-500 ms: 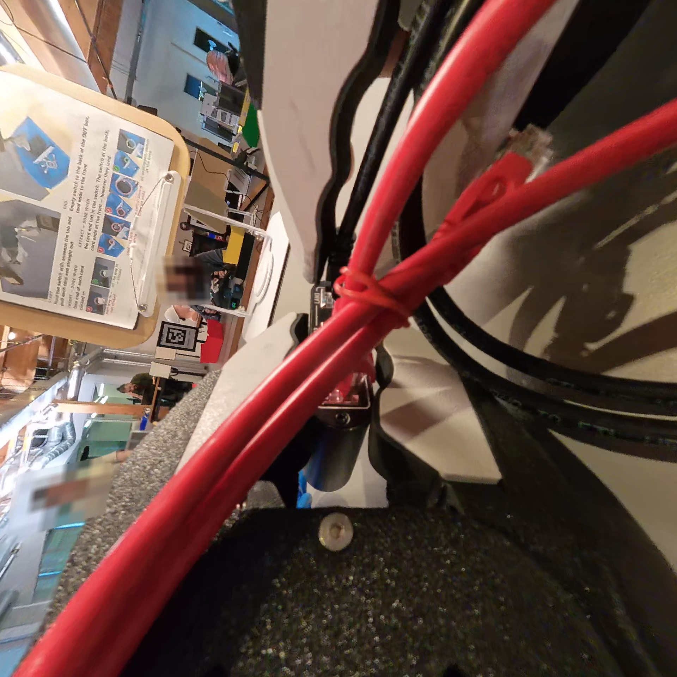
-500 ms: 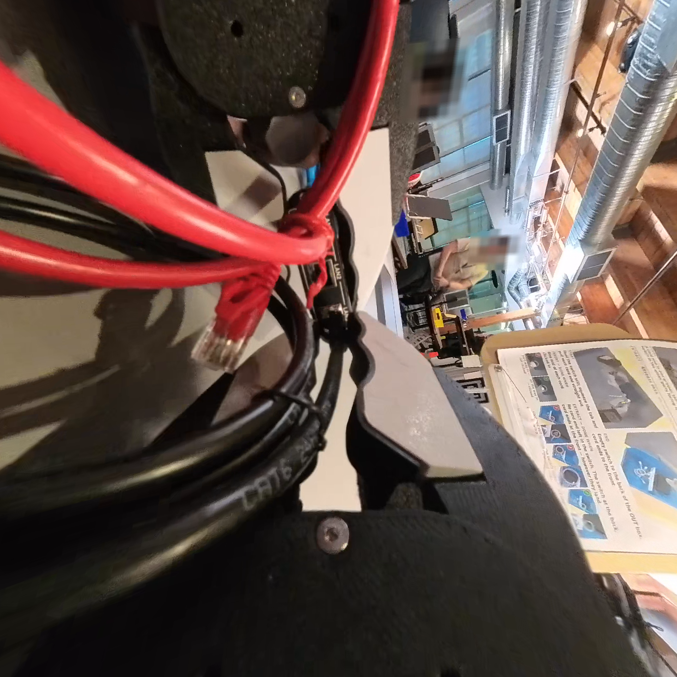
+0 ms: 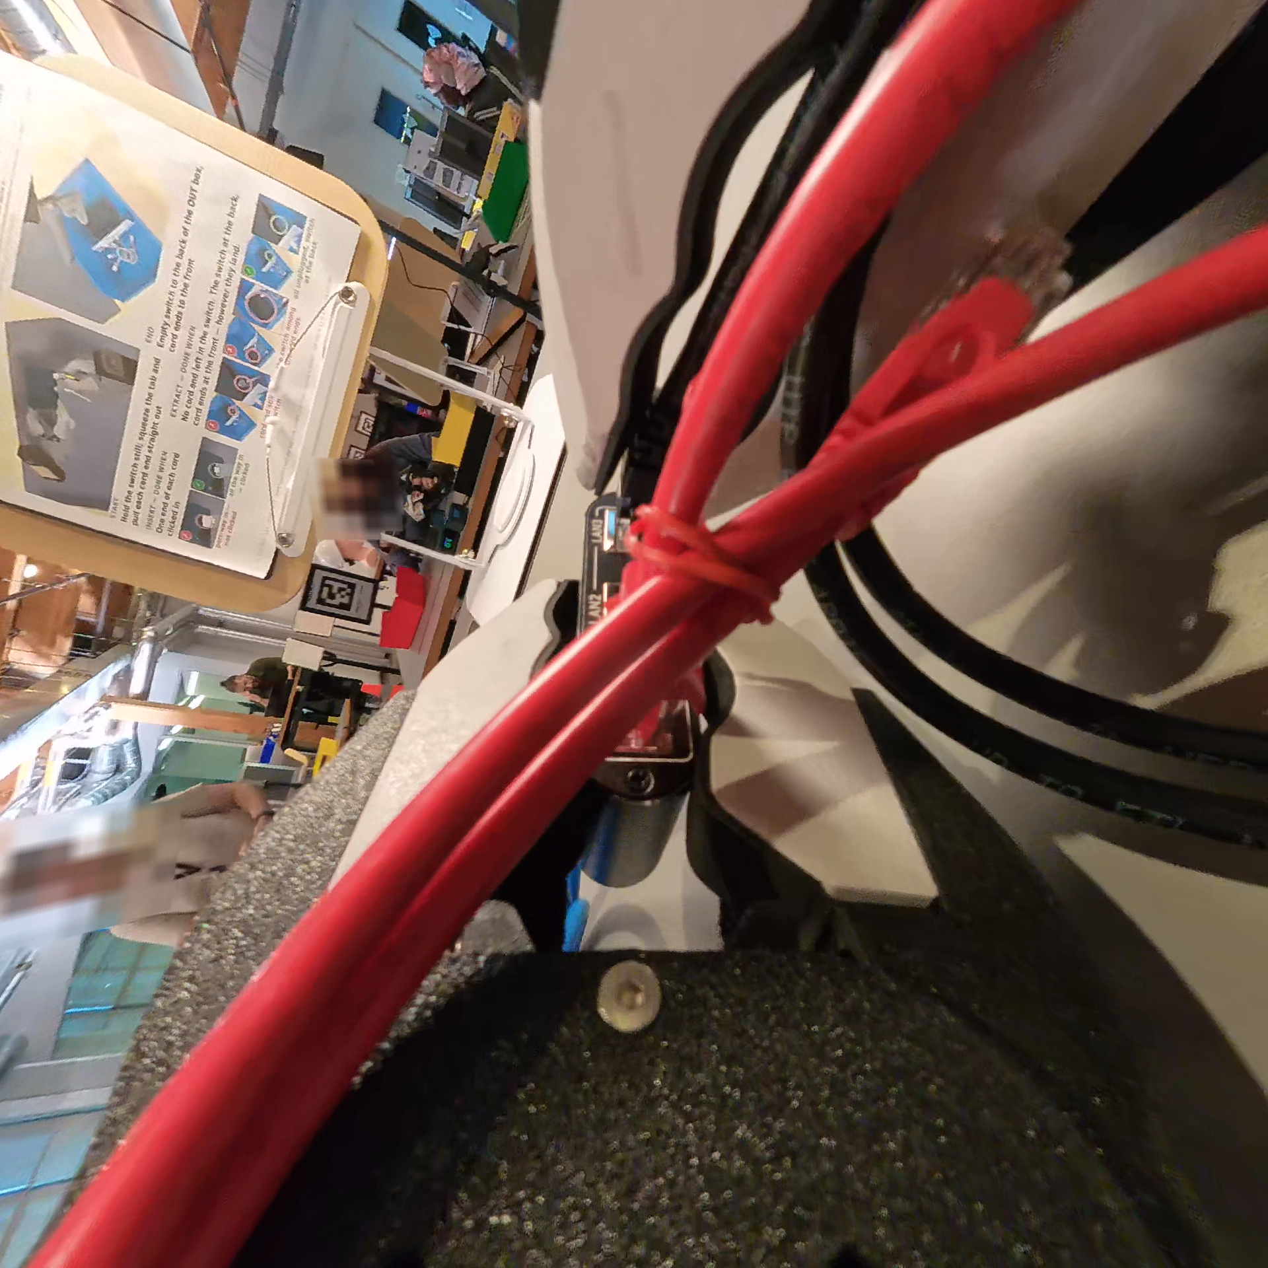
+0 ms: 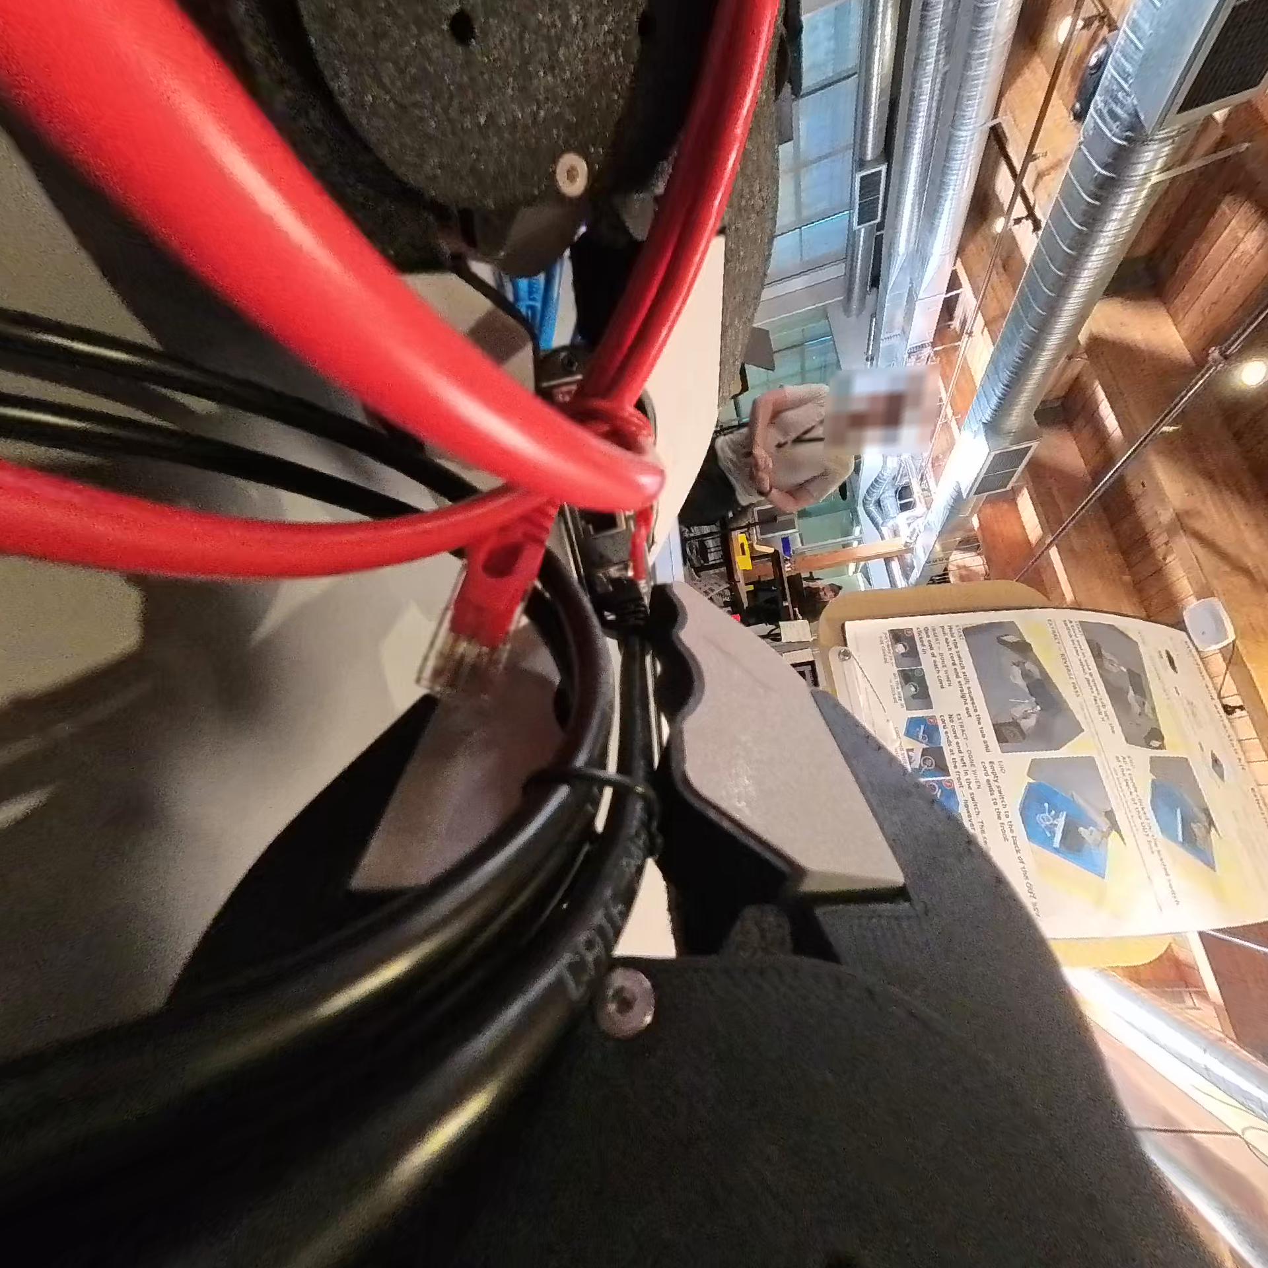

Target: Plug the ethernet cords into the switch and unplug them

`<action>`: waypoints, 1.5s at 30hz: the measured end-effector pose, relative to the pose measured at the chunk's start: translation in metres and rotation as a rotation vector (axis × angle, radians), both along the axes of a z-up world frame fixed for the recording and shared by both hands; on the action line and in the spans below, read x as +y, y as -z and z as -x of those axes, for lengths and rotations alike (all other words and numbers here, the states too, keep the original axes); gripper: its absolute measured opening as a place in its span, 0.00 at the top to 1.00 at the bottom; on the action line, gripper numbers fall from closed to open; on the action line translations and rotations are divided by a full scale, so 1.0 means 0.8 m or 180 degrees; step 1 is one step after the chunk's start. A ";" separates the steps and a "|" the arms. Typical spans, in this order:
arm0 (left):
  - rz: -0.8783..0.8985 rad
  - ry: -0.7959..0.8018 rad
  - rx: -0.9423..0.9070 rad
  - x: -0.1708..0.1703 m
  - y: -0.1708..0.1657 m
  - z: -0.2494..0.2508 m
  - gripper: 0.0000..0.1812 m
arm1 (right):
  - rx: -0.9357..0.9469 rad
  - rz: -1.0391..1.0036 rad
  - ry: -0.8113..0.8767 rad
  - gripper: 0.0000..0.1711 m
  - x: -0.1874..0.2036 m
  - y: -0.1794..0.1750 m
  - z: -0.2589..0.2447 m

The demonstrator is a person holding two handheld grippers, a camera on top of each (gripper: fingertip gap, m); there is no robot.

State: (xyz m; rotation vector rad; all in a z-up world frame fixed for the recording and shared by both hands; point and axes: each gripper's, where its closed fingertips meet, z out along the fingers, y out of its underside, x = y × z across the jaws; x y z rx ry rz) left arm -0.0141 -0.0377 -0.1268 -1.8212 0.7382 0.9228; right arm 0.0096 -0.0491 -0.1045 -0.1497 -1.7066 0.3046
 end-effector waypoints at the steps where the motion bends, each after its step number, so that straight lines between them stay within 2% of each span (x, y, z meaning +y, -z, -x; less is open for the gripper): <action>1: 0.0003 -0.0019 0.0046 0.000 0.000 0.000 0.80 | 0.0004 -0.0008 0.0019 0.91 0.001 0.000 -0.001; 10: -0.0030 -0.0043 0.0051 0.004 -0.001 -0.006 0.82 | 0.0067 0.0104 0.0257 0.91 0.007 -0.003 -0.013; 13: -0.0001 -0.0018 0.0069 0.004 0.003 -0.005 0.82 | 0.0123 -0.0245 0.0232 0.91 0.004 -0.001 -0.015; 17: 0.0000 0.0039 0.0157 0.004 0.004 -0.007 0.81 | 0.0085 -0.0346 0.0174 0.91 0.001 -0.001 -0.022; 18: -0.0003 0.0064 0.0164 0.004 0.004 -0.009 0.44 | 0.0057 -0.0272 0.0157 0.93 0.001 -0.001 -0.024; 19: 0.0010 0.0118 0.0162 0.005 0.005 -0.011 0.43 | 0.0030 -0.0199 0.0141 0.92 0.001 0.000 -0.025; 21: 0.0035 0.0230 0.0143 0.004 0.008 -0.015 0.82 | -0.0011 -0.0232 0.0053 0.93 -0.001 0.004 -0.027; 26: 0.0003 0.0373 0.0182 -0.004 -0.001 -0.020 0.81 | 0.0051 -0.0235 -0.0045 0.92 -0.002 0.000 -0.029; 33: 0.0372 0.0723 0.0185 -0.020 0.012 -0.020 0.60 | 0.0127 -0.0273 -0.0023 0.92 0.010 -0.003 -0.031; 35: 0.0392 0.0683 0.0396 -0.027 0.008 -0.008 0.61 | 0.0194 -0.0305 0.0007 0.92 0.014 -0.007 -0.031; 40: 0.0537 0.0315 0.0730 -0.059 0.000 0.048 0.60 | 0.0322 -0.0383 0.0107 0.92 0.029 -0.015 -0.033; 45: 0.0398 -0.0381 0.0067 -0.118 -0.022 0.120 0.65 | 0.0404 -0.0496 0.0171 0.94 0.037 -0.018 -0.037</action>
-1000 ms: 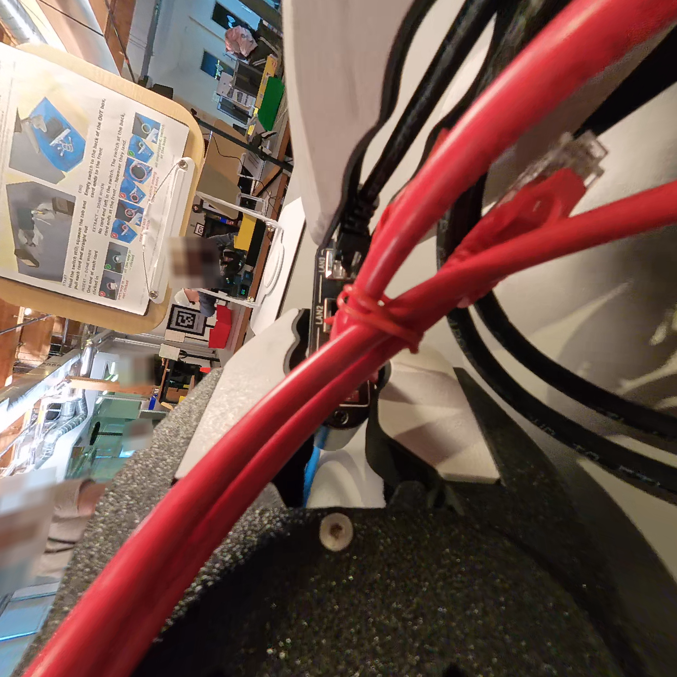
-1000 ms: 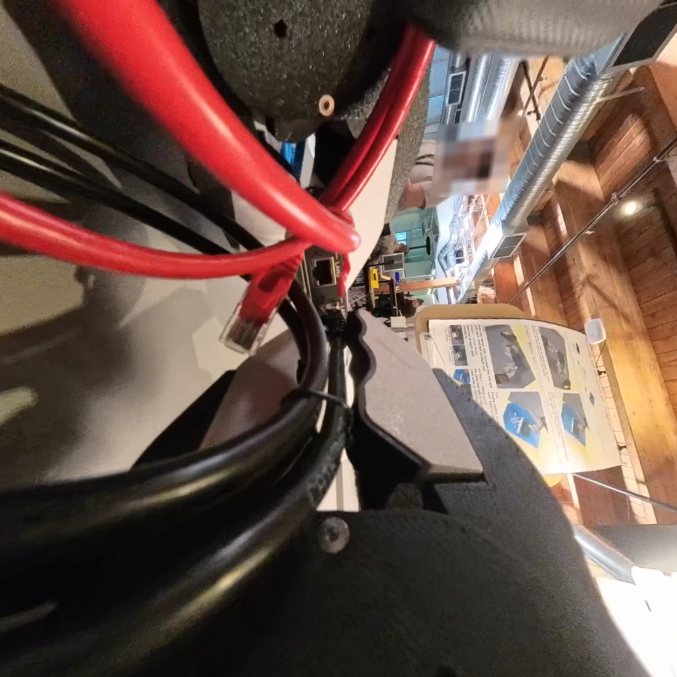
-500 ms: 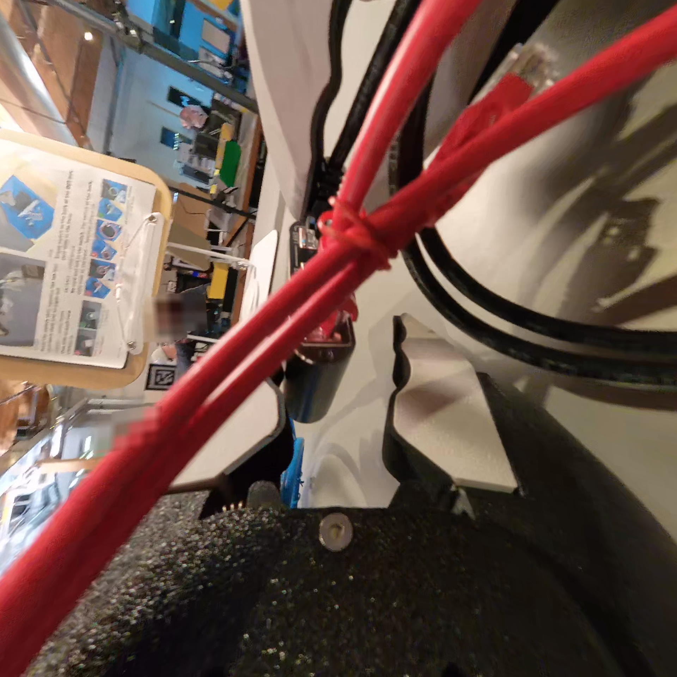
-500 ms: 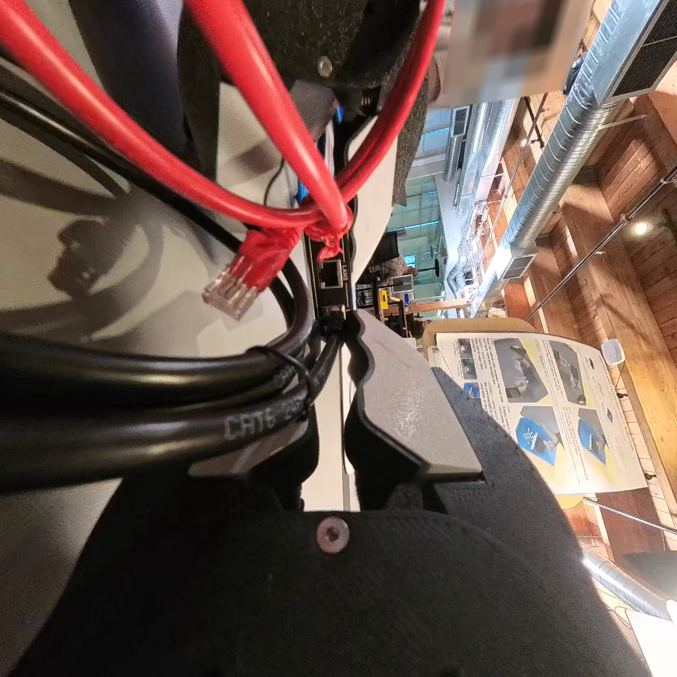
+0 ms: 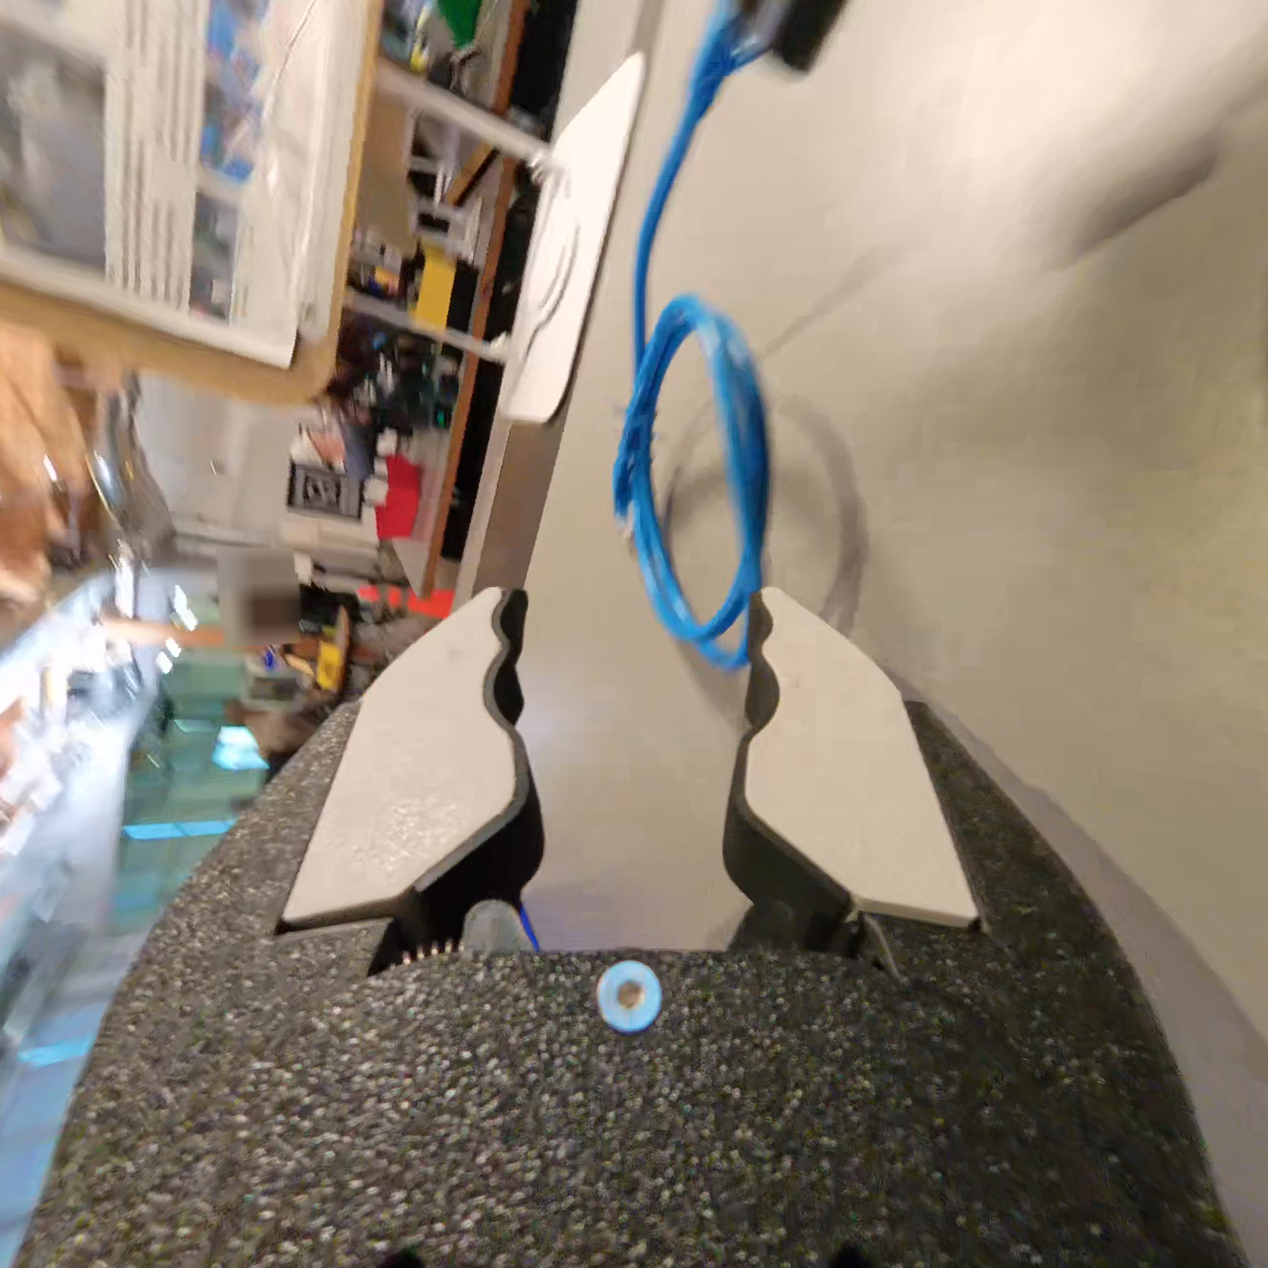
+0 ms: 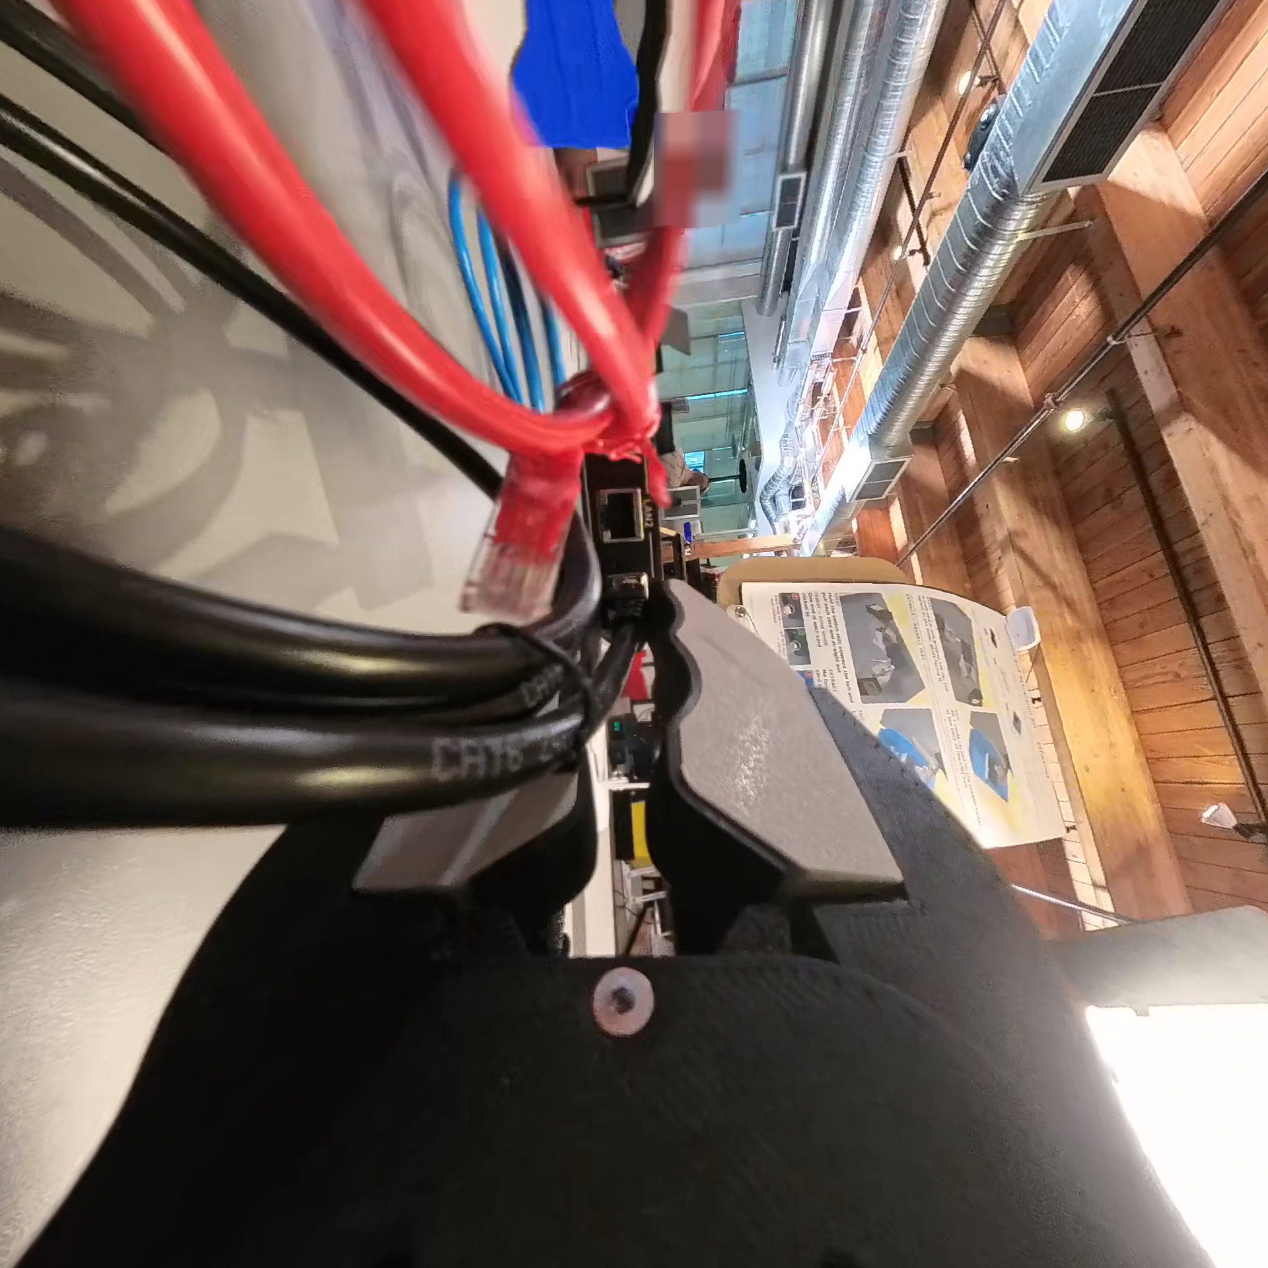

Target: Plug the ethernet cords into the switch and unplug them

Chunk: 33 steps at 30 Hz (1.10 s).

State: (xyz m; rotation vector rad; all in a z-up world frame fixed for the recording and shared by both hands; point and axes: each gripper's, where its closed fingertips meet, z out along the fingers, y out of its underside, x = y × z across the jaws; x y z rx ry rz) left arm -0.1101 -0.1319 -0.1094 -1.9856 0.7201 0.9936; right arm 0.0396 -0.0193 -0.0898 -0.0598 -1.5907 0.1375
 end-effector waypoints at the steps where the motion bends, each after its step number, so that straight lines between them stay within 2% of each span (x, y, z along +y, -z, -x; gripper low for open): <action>1: -0.0133 -0.0147 -0.0213 -0.011 -0.009 0.011 0.67 | 0.0025 -0.0040 0.0007 0.93 0.001 -0.001 -0.001; 4: -0.0620 -0.0392 -0.1138 -0.037 -0.039 0.026 0.75 | 0.0056 -0.0106 0.0010 0.93 -0.001 -0.001 -0.001; 6: -0.0902 -0.0376 -0.2363 -0.038 -0.053 0.011 0.77 | 0.0094 -0.0132 0.0005 0.91 -0.003 -0.004 -0.001; 9: -0.1135 0.0067 -0.4479 -0.019 -0.074 -0.044 0.76 | 0.0139 -0.0203 -0.0001 0.92 -0.006 -0.006 -0.002; 11: -0.0862 0.0239 -0.5479 -0.003 -0.069 -0.085 0.74 | 0.0174 -0.0232 -0.0003 0.92 -0.007 -0.008 -0.003; 14: -0.0313 0.0208 -0.6373 0.023 -0.044 -0.135 0.67 | 0.0245 -0.0289 -0.0004 0.92 -0.009 -0.012 -0.005; 17: -0.0091 0.0135 -0.6975 0.047 -0.032 -0.163 0.66 | 0.0355 -0.0356 -0.0015 0.92 -0.014 -0.020 -0.008; 20: 0.0004 0.0153 -0.7335 0.068 -0.032 -0.179 0.65 | 0.0448 -0.0424 -0.0045 0.93 -0.020 -0.026 -0.011; 25: -0.0097 0.0424 -0.7470 0.093 -0.053 -0.189 0.66 | 0.0521 -0.0554 -0.0083 0.93 -0.028 -0.030 -0.013; 28: -0.0099 0.0390 -0.7446 0.108 -0.051 -0.196 0.70 | 0.0546 -0.0612 -0.0091 0.93 -0.030 -0.029 -0.013; 31: -0.0259 0.0411 -0.7502 0.115 -0.047 -0.195 0.82 | 0.0587 -0.0667 -0.0049 0.93 -0.025 -0.031 -0.013; 33: -0.0383 0.0529 -0.7555 0.116 -0.049 -0.194 0.84 | 0.0619 -0.0769 -0.0012 0.92 -0.024 -0.032 -0.013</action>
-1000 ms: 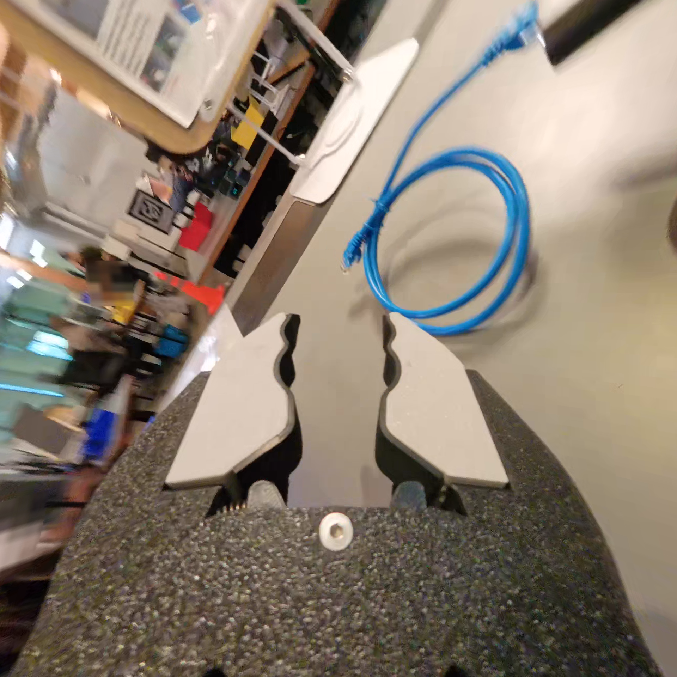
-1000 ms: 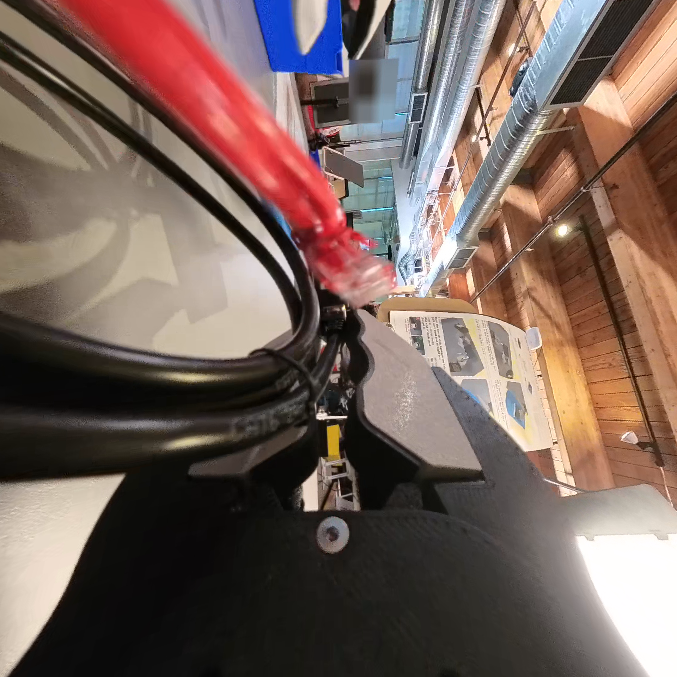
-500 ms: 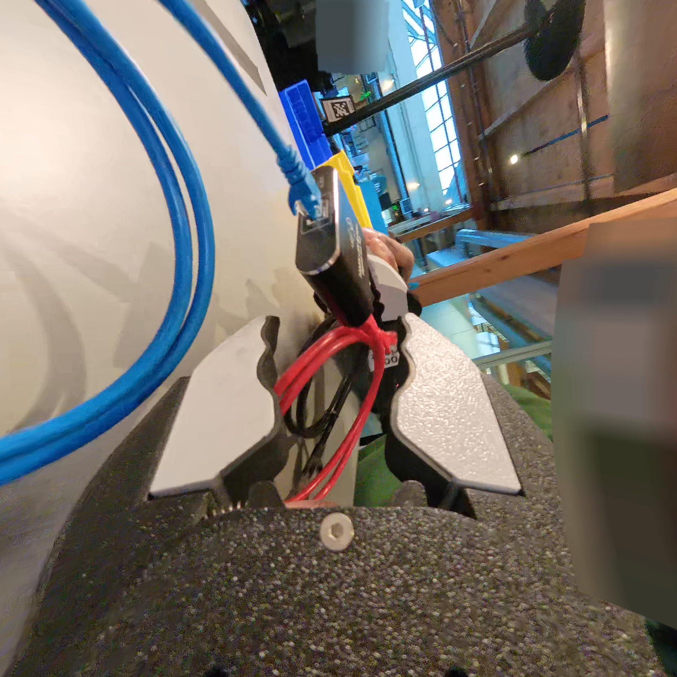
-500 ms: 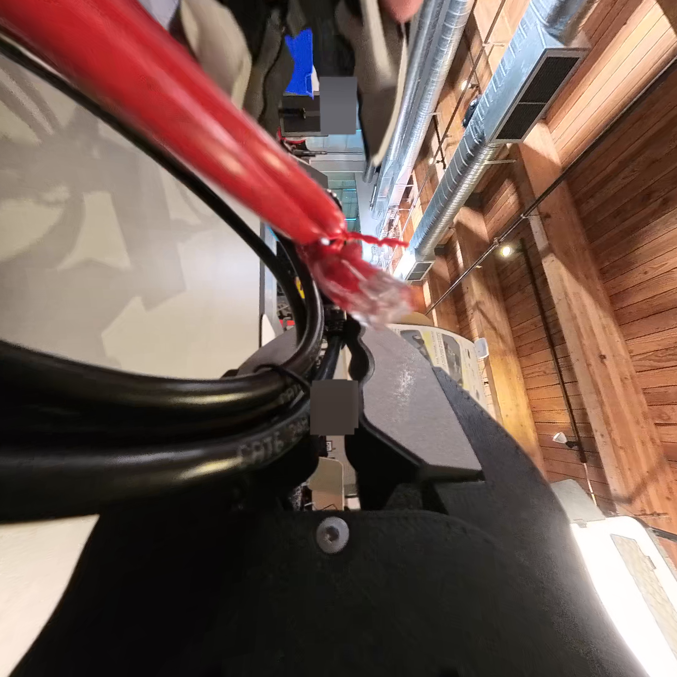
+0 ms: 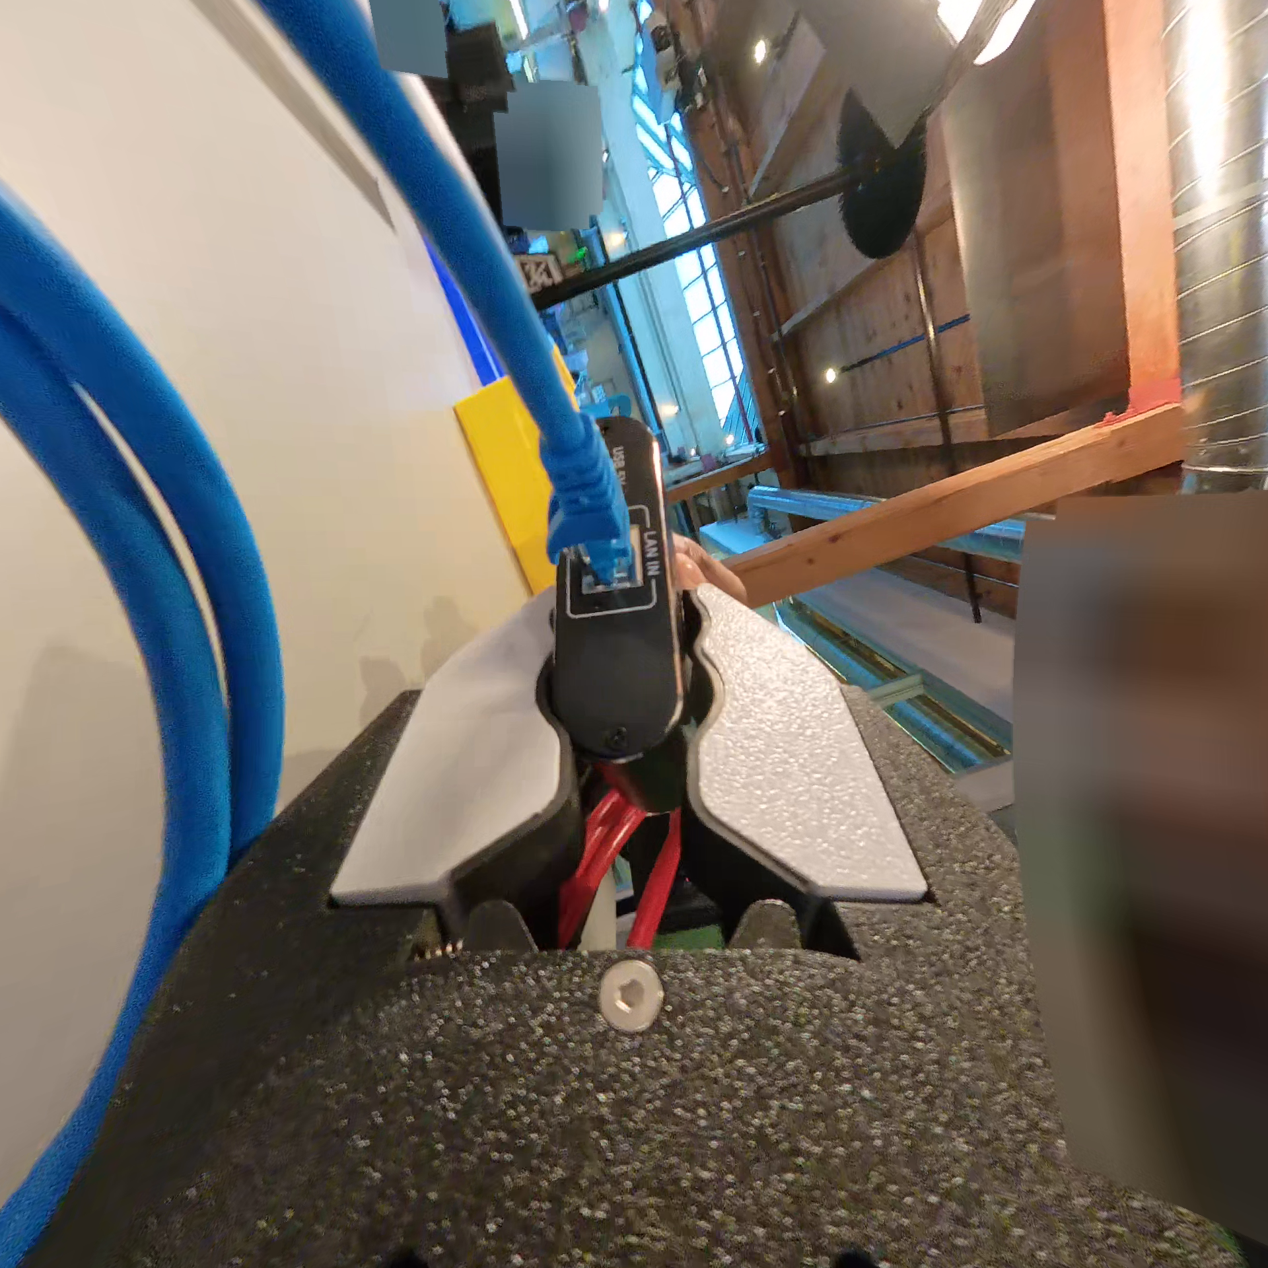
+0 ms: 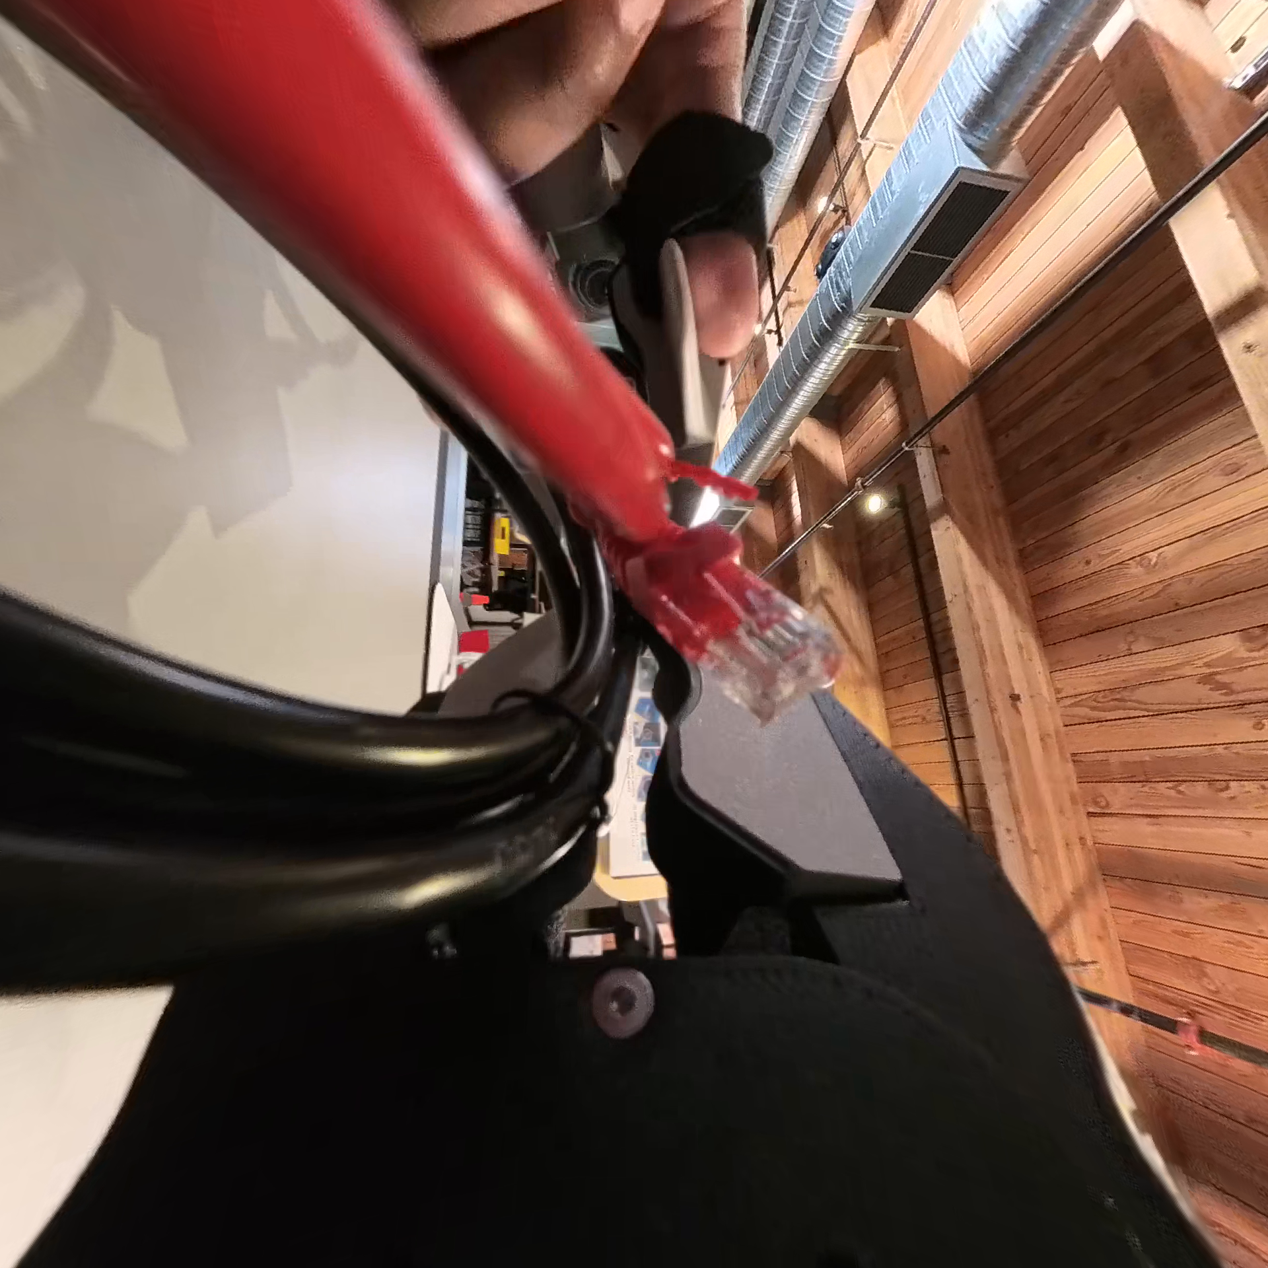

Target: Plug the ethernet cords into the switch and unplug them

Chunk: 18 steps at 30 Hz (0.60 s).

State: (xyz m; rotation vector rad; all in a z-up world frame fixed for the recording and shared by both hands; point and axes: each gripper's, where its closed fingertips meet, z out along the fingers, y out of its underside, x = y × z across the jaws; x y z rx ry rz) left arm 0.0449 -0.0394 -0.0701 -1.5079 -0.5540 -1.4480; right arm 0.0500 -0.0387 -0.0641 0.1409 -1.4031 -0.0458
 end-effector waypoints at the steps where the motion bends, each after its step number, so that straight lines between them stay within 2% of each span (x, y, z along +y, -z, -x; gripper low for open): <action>1: -0.0066 -0.0073 0.0034 0.000 -0.001 0.001 0.84 | 0.0017 -0.0050 0.0023 0.93 0.000 0.000 0.000; 5: -0.0388 -0.0312 -0.0107 -0.006 -0.017 0.008 0.84 | 0.0135 -0.0190 0.0036 0.92 -0.008 -0.011 -0.002; 11: -0.0665 -0.0399 -0.0176 -0.015 -0.033 0.008 0.84 | 0.0289 -0.0285 0.0112 0.93 -0.017 -0.026 -0.006; 18: -0.0701 -0.0574 -0.0184 -0.019 -0.035 0.016 0.85 | 0.0283 -0.0358 0.0074 0.92 -0.029 -0.022 -0.006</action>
